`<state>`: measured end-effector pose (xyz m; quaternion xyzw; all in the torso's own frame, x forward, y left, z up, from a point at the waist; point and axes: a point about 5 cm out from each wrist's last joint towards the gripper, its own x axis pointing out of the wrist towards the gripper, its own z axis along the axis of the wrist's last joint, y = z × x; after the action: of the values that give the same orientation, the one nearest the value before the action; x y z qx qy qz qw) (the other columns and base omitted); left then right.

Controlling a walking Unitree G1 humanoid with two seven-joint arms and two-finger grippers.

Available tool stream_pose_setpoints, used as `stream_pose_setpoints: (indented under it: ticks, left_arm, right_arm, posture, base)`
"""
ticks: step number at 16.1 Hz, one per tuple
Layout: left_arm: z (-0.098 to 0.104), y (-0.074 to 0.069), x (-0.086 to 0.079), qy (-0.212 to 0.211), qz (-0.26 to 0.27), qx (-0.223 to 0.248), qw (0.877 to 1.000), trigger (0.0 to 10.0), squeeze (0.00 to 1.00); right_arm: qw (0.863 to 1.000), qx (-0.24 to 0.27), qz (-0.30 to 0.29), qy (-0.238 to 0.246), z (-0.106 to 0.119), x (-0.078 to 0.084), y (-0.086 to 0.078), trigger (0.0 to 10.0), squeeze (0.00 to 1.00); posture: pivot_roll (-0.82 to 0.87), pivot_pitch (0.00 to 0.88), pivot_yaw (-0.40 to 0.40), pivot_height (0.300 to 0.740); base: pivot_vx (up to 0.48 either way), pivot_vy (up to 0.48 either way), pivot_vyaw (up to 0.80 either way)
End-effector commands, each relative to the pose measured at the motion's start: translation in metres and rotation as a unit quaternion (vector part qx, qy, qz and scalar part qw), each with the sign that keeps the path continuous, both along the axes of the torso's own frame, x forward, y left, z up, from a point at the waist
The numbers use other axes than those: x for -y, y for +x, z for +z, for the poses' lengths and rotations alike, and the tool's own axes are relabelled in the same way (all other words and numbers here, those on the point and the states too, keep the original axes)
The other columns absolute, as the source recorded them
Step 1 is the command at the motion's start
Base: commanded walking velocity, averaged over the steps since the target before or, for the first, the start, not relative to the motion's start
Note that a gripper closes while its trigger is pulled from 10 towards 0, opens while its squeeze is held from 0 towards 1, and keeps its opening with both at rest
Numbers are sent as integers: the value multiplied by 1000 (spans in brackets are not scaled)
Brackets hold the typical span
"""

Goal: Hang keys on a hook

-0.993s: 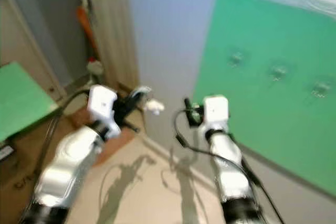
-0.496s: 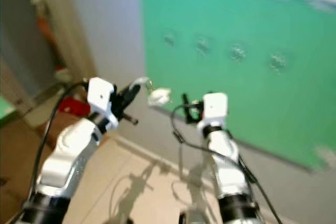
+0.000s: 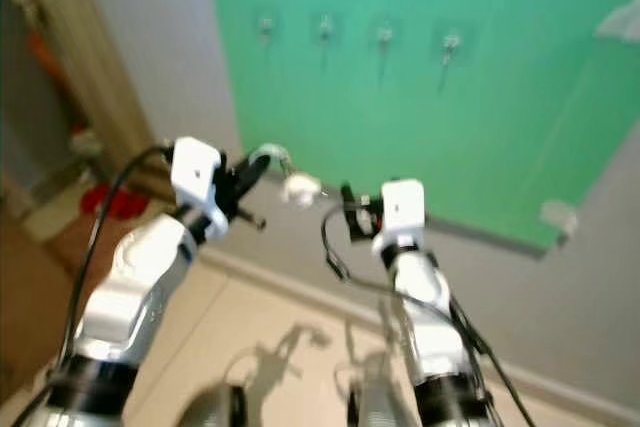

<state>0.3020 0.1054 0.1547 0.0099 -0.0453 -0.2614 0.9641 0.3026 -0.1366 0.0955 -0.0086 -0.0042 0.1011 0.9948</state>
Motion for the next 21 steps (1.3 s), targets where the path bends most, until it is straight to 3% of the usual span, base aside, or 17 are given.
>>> stream_pose_setpoints:
  ticks: [1,11,15,18,19,21]
  left_arm:
    - [0,2,0,-1,0,-3,1000,0,0]
    - [-6,-2,4,-20,-10,-18,1000,0,0]
    - [-21,0,-17,-94,77,-72,990,0,0]
    - [-38,-3,-45,-147,188,-121,964,0,0]
    - [-45,-7,-53,-132,210,-128,960,0,0]
    - [-44,-10,-54,-92,203,-110,969,0,0]
  right_arm:
    - [1000,5,0,-3,5,1,2,10000,0]
    - [1000,2,-8,-6,3,10,2,10000,0]
    - [998,11,-43,37,2,19,-1,10000,0]
    - [997,14,-55,58,3,22,-2,10000,0]
    - [996,15,-60,66,4,24,-3,10000,0]
    - [996,17,-60,70,4,24,-5,10000,0]
  posture:
    - [-37,0,69,653]
    - [-44,0,61,725]
    - [-44,0,73,740]
    - [-48,0,85,740]
    - [-47,0,85,740]
    - [-42,0,81,740]
  base:
    - [0,0,-400]
    - [0,0,0]
    - [0,0,0]
    - [0,0,0]
    - [0,0,0]
    - [0,0,0]
